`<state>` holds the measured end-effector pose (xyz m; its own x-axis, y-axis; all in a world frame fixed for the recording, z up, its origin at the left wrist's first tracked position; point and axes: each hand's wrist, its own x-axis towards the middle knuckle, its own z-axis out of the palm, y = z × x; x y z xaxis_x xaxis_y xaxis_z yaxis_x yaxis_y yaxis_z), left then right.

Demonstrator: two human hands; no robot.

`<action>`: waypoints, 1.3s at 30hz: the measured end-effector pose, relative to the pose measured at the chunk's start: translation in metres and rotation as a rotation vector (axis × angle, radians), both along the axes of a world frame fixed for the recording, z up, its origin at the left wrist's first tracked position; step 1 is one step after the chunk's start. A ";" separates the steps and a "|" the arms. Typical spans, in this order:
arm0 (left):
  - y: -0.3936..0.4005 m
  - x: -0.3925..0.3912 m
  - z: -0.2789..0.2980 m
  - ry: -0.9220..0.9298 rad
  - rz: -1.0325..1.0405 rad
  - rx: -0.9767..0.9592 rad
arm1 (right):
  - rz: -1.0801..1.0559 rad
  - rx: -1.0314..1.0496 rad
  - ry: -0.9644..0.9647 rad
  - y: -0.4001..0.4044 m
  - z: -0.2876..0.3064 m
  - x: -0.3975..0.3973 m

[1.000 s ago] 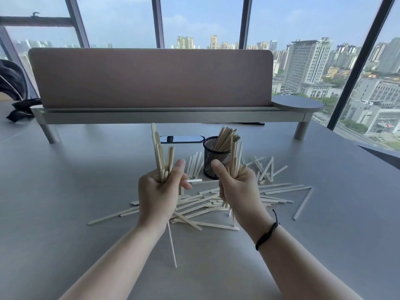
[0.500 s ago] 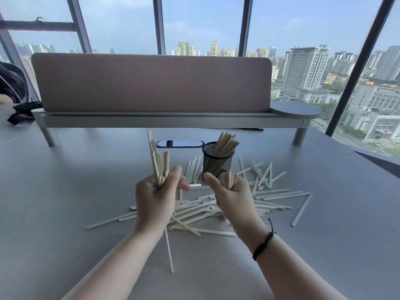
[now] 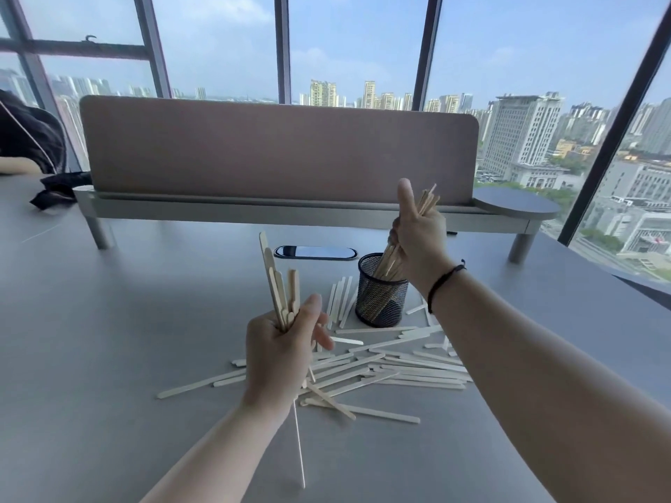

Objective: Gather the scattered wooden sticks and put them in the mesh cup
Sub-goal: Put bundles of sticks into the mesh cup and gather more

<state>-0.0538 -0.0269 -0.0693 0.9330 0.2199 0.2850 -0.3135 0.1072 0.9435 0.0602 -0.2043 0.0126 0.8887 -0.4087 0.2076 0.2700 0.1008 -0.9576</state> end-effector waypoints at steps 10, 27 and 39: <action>0.005 0.005 0.001 0.077 0.008 -0.035 | -0.218 -0.615 -0.035 -0.001 -0.009 -0.013; -0.012 -0.009 0.014 0.128 -0.117 -0.297 | 0.211 -1.121 -0.104 0.056 -0.105 -0.162; -0.059 0.006 0.021 0.126 -0.213 -0.043 | 0.234 -0.597 -0.033 0.036 -0.116 -0.134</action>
<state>-0.0476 -0.0854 -0.0479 0.9872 0.0234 0.1579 -0.1594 0.1993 0.9669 -0.0733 -0.1682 -0.1032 0.9296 -0.0106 0.3685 0.3359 -0.3875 -0.8585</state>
